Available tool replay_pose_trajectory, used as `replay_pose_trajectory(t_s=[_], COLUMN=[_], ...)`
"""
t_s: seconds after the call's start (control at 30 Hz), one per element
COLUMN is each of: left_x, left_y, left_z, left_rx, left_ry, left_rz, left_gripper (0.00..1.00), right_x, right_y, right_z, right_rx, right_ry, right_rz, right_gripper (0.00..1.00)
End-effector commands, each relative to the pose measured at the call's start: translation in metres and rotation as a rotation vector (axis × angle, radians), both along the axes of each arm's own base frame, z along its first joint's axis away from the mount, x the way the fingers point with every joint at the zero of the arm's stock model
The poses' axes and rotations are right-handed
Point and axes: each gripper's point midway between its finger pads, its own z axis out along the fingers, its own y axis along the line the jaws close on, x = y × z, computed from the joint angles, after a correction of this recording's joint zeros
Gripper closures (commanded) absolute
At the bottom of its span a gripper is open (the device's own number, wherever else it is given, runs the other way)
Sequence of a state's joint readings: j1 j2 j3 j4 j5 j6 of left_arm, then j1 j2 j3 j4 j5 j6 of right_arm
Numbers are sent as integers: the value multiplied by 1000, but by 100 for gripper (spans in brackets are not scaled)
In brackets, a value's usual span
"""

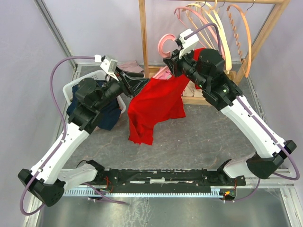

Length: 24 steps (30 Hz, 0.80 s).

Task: Remove the t-shirt from the hanger
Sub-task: Remove the T-shirt from the clothesline.

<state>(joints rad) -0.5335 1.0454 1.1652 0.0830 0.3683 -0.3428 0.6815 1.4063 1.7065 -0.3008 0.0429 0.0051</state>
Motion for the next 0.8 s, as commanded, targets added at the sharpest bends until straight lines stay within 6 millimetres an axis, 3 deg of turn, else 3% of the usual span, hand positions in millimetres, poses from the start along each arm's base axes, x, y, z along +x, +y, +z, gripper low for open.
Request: replay_pose_trajectory(t_s=[0.0,0.3,0.53,0.77], left_x=[-14,-26,-38,-40], left_y=[5,28,46,50], left_z=[13,8,-16,-52], left_rx=[-1,-16,-23,-20], left_ry=[-63,-69,-48,-5], left_rz=[-9,72,125,141], left_gripper=[50,47,44,42], right_x=[9,30,45,56], right_y=[-8,-17,-30,-42], right_z=[27,22,31,39], right_rx=[36,29,62,122], right_ry=[-85,-92,-97,-84], right_rz=[-51,-77,-112,-166], right_gripper=[99,99,99,99])
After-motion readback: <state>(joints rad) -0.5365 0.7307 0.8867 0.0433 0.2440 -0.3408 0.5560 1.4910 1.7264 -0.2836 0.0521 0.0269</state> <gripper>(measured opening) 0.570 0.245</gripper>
